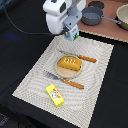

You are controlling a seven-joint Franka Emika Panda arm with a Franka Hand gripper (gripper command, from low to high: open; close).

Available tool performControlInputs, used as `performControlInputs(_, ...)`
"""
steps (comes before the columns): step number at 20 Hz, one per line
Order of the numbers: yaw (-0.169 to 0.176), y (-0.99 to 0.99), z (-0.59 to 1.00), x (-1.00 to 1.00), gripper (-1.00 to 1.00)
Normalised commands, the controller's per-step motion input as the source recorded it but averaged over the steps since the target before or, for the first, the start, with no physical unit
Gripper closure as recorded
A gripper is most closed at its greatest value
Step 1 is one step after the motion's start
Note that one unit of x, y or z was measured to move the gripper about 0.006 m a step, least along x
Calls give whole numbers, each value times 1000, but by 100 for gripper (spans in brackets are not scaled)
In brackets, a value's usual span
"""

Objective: Place the bread, butter, and milk from the table onto the serving area.

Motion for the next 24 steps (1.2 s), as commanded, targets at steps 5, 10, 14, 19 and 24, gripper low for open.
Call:
performControlInputs(5,1,430,-130,847,100)
performControlInputs(10,28,258,-283,347,100)
performControlInputs(14,34,154,-171,76,100)
performControlInputs(19,0,246,650,423,-100)
performControlInputs(24,1,228,644,435,-100)
